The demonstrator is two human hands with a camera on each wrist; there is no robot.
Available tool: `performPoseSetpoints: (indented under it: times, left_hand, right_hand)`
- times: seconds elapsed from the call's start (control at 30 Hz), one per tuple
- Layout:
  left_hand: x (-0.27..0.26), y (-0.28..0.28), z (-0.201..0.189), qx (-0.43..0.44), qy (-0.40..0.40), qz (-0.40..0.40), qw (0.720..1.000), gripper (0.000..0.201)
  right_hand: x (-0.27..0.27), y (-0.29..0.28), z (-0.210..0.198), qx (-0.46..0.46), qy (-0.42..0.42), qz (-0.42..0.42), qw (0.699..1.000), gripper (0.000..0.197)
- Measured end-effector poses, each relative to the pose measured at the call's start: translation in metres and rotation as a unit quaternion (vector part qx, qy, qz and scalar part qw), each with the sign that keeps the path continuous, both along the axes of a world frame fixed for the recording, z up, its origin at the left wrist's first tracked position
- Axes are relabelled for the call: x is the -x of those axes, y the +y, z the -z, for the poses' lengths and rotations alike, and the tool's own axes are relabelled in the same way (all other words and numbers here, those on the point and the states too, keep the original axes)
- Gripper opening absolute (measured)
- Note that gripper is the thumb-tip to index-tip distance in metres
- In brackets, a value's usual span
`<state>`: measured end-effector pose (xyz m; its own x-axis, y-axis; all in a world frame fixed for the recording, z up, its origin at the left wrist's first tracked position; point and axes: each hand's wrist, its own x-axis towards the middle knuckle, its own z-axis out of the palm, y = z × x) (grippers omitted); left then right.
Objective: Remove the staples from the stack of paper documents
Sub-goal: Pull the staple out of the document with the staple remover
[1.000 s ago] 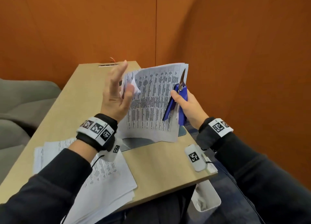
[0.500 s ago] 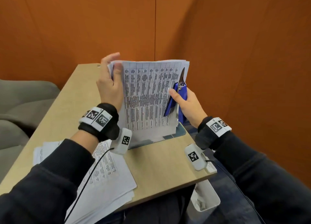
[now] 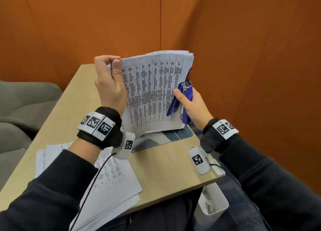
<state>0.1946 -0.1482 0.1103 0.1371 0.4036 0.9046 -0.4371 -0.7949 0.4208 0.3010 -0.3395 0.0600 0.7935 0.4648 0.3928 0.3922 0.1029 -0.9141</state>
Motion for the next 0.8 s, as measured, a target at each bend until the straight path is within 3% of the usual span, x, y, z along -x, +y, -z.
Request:
performPoseSetpoints:
  times: [0.17, 0.3, 0.4, 0.5, 0.57, 0.7, 0.8]
  left_hand:
    - [0.002, -0.003, 0.028, 0.012, 0.055, 0.042, 0.997, 0.021]
    - [0.002, -0.002, 0.009, 0.035, 0.033, 0.045, 0.998, 0.016]
    - [-0.001, 0.004, 0.000, 0.024, 0.045, 0.049, 0.998, 0.026]
    - [-0.009, 0.003, 0.022, 0.075, 0.104, 0.074, 0.989, 0.015]
    - [-0.009, -0.001, 0.037, 0.096, 0.130, 0.085, 0.983, 0.019]
    - [-0.002, -0.004, 0.023, 0.106, 0.083, 0.057, 0.989, 0.017]
    - [-0.001, -0.003, 0.014, 0.089, 0.068, 0.042, 0.993, 0.019]
  right_hand:
    - [0.000, -0.002, 0.022, 0.031, 0.028, -0.020, 0.999, 0.019]
    - [0.000, -0.002, 0.018, 0.015, 0.030, -0.002, 0.999, 0.017]
    - [-0.002, -0.003, 0.012, 0.015, 0.022, 0.006, 1.000, 0.024]
    - [-0.005, -0.005, 0.025, 0.046, 0.036, -0.020, 0.998, 0.029]
    - [-0.002, -0.006, 0.032, 0.066, 0.047, -0.028, 0.996, 0.037]
    - [0.005, -0.007, 0.018, 0.046, 0.028, -0.015, 0.998, 0.027]
    - [0.003, -0.009, 0.007, 0.032, 0.003, -0.004, 0.999, 0.038]
